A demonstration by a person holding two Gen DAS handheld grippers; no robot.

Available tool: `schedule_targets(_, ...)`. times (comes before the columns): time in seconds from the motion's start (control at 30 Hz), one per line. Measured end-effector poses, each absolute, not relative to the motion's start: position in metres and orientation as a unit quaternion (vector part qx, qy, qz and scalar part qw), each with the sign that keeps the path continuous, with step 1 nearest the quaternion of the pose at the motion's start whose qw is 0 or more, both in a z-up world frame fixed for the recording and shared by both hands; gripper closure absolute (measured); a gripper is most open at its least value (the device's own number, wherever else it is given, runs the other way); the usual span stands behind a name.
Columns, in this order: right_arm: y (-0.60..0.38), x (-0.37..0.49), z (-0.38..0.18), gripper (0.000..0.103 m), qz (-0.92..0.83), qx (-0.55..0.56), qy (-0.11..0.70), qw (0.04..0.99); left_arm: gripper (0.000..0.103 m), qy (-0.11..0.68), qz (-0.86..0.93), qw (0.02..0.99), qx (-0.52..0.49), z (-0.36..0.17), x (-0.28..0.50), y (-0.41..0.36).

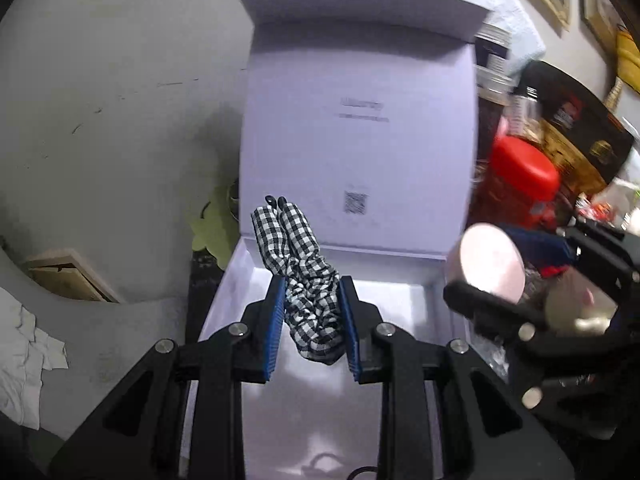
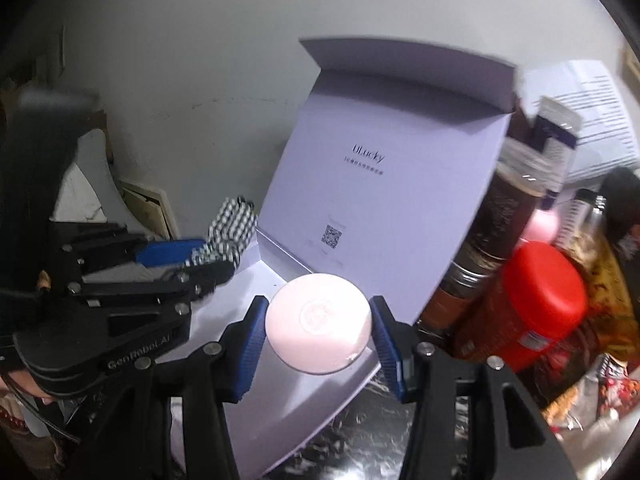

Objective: Organize objects
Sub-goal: 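Lift and carry the scrunchie and compact with both grippers into the white box, then lower the scrunchie and compact into the box and open both grippers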

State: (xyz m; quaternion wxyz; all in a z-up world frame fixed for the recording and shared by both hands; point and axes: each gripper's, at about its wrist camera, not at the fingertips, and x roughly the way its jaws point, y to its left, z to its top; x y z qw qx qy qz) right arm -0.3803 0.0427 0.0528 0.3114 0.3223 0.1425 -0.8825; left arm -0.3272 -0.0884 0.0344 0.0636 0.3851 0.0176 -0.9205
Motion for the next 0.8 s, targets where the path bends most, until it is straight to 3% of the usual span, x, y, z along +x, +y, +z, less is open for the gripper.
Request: schedule_targets(0.8,0.032,-0.423,-0.018,0.051,-0.841,0.399,0.164,0.326,0.078,-0.001,-0.881,0.036,0.472,-0.032,-0.373,-0.09)
